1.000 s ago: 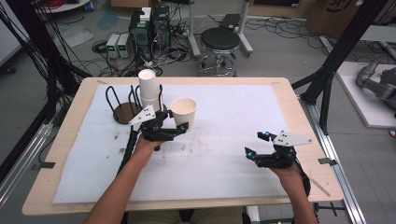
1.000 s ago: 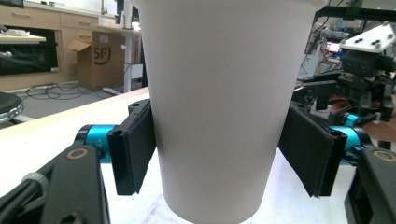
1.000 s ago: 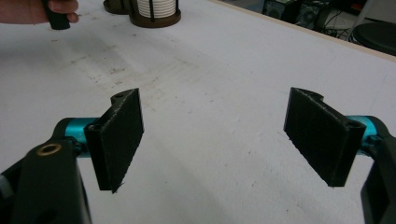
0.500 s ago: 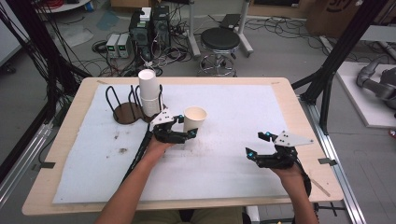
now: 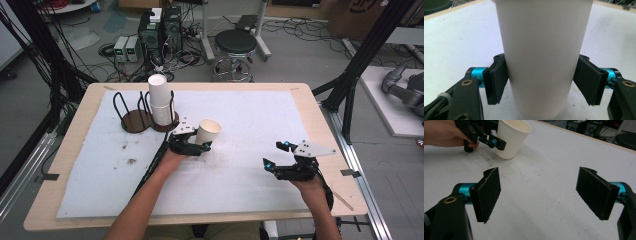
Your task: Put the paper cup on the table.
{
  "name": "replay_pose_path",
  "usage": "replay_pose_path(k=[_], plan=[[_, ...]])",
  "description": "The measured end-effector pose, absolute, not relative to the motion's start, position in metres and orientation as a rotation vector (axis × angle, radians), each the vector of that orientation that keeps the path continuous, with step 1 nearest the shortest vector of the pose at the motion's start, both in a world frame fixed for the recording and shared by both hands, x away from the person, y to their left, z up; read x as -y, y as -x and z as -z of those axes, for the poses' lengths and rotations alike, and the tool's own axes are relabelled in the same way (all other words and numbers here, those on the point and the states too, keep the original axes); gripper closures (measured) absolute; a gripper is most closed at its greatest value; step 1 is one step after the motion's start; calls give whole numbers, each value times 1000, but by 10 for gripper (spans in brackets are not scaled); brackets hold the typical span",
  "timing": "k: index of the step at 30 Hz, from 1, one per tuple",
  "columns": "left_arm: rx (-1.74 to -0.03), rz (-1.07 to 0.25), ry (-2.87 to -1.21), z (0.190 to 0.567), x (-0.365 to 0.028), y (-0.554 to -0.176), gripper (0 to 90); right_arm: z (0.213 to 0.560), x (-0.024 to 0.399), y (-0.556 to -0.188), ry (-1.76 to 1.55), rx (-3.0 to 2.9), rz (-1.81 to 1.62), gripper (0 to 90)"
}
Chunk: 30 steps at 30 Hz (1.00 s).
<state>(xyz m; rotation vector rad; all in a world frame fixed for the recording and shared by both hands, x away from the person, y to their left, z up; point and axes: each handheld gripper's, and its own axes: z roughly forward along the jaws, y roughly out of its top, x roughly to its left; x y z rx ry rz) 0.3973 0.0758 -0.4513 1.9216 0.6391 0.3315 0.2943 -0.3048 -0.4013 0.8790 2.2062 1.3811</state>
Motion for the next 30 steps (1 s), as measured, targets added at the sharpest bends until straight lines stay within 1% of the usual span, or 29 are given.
replay_pose_path(k=[4,9,23,25,26,27,28,30], plan=[[-658,-337,-1972,449,-78,-395,313,401,306,-294,-882,-2203,-1380,203],[-639,-365,-2022,446,-80,-390,314,401,307,-293,-884,-2203,-1377,204],[-682,-365,-2020,450,-84,-382,301,401,309,-292,-892,-2199,-1383,204],[-682,-355,-2008,451,-85,-381,275,401,308,-292,-889,-2200,-1386,203],[-689,-345,-1999,451,-85,-380,237,401,308,-292,-891,-2205,-1383,204],[-692,-338,-1993,452,-85,-379,237,401,308,-292,-891,-2205,-1383,204],[-690,-329,-1972,451,-87,-378,204,402,308,-293,-890,-2207,-1381,203],[-695,-313,-1945,450,-91,-375,189,402,308,-293,-886,-2209,-1381,204]])
